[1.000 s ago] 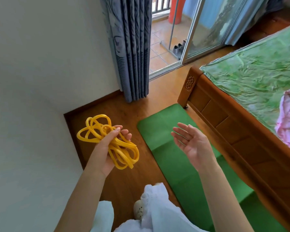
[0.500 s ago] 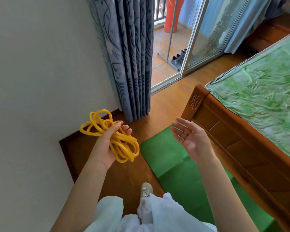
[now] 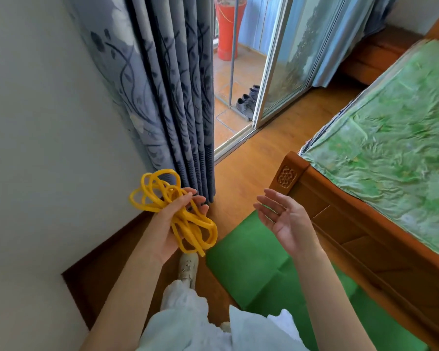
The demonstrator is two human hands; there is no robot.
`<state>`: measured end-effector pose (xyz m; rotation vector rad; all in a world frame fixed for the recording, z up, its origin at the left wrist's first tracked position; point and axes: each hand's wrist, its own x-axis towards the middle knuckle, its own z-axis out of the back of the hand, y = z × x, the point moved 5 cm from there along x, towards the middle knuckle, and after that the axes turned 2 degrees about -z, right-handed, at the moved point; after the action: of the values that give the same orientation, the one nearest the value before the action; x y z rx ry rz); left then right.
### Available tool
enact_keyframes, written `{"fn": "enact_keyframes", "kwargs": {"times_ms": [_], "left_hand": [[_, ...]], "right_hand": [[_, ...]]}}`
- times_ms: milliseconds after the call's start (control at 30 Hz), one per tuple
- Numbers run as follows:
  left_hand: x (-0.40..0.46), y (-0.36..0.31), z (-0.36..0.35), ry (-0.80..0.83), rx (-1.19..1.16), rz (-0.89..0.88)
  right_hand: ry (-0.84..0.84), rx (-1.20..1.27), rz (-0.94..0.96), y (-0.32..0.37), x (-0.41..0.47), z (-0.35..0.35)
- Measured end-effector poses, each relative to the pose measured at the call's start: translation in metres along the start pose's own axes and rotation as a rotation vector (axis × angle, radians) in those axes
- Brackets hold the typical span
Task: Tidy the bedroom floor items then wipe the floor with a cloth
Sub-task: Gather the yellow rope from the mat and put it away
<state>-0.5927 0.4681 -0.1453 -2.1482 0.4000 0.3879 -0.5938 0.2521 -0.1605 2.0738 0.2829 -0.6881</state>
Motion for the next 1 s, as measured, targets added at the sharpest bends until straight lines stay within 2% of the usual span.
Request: {"fn": "enact_keyframes", "kwargs": {"times_ms": [167, 333, 567, 800, 1000], "left_hand": [[0.088, -0.038, -0.017, 0.207, 0.111, 0.143], [0.163, -0.062, -0.043, 0.347, 0.244, 0.296], [0.242, -0.085, -0.075, 0.453, 0.344, 0.379], [0.306, -0.101, -0.110, 0.514, 0.328, 0.423], [0.371, -0.110, -0.139, 0.541, 0.347, 0.415]], "right_hand": [[-0.073, 0.094, 0.072, 0.021, 0.059, -0.029], [-0.149, 0.200, 0.130, 0.047, 0.104, -0.052], [-0.249, 0.318, 0.203, 0.063, 0.148, -0.075], [-0.330, 0.364, 0.239, 0.088, 0.184, -0.078], [-0.318, 0.346, 0.229, 0.119, 0.239, -0.074]]}}
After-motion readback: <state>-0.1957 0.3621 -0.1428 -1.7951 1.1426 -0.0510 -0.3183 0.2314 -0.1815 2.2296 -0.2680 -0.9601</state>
